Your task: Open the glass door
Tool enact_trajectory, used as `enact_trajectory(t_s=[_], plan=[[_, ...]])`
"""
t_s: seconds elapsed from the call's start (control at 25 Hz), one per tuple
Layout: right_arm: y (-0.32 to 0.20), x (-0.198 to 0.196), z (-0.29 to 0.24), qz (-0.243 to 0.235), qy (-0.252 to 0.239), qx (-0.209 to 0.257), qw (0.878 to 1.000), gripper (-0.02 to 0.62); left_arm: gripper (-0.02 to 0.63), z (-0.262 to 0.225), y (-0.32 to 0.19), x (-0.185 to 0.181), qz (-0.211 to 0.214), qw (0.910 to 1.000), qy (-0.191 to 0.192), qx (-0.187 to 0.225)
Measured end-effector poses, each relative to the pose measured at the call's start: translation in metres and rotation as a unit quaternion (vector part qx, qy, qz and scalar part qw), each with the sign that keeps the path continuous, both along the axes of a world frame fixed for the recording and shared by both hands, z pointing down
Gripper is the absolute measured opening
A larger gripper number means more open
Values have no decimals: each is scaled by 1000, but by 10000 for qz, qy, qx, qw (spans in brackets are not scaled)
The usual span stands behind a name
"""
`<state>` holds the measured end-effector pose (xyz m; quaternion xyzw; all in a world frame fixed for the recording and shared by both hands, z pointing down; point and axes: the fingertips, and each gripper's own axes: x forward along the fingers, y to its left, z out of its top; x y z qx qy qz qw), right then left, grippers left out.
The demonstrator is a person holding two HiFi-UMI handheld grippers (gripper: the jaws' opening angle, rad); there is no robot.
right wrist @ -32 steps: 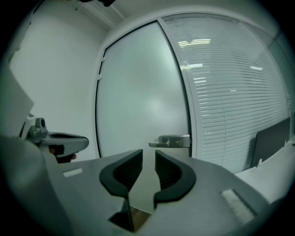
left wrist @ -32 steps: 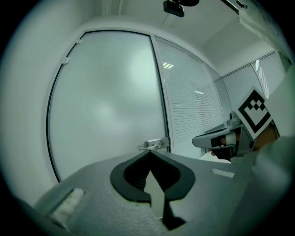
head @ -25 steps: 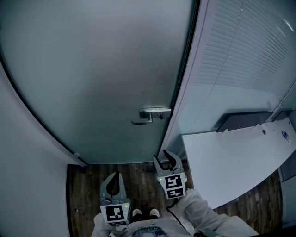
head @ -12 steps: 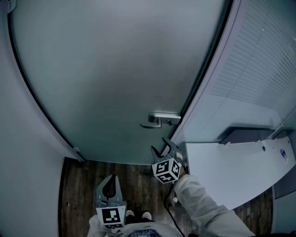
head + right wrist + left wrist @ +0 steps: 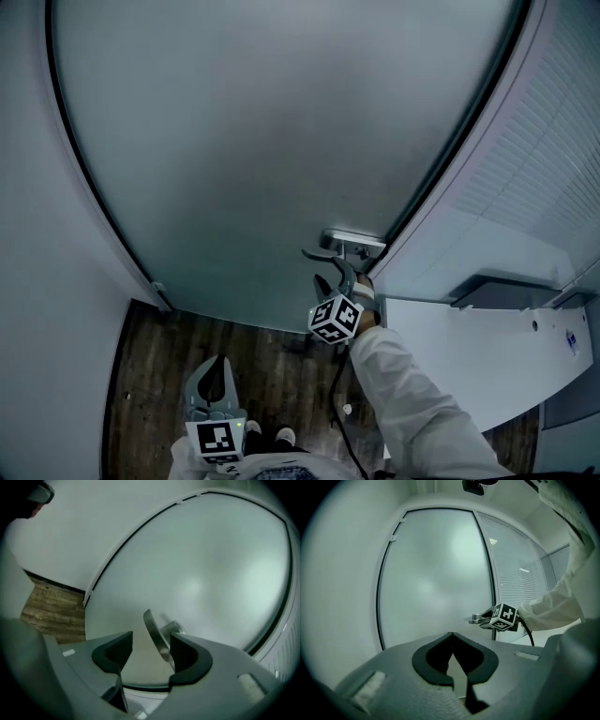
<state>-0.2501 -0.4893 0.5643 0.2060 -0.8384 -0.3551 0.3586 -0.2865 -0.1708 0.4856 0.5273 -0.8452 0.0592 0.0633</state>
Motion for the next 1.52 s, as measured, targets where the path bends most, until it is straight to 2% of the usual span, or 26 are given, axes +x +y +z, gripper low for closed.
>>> enact_trajectory(t_s=[0.32,0.56,0.72,1.08,1.16,1.32,1.52], plan=[[-16,-28,5,-250,658,742,9948,233,3,7,2,1,-10,9999,64,-79],[-28,-42,12,-209,925,771,9925,198,3,12,0,1,-48,9999,73,-94],[-23,-48,14,-296,1101,971,9887,167,3,9,4,0,-85,9999,106,-85],[-20,-45,13,-210,1195,1056,9870,121,3,12,1,7,-114,9997,194,-86],[-21,-45,15,-318,1312,1284,9825,115,3,12,-1,8,-161,9995,273,-16],[-26,-45,18,-461,1695,2055,9628,107,3,19,-5,12,-18,9996,199,-193],[-26,-46,18,-449,1845,2111,9588,106,3,19,-16,18,47,9996,203,-181]])
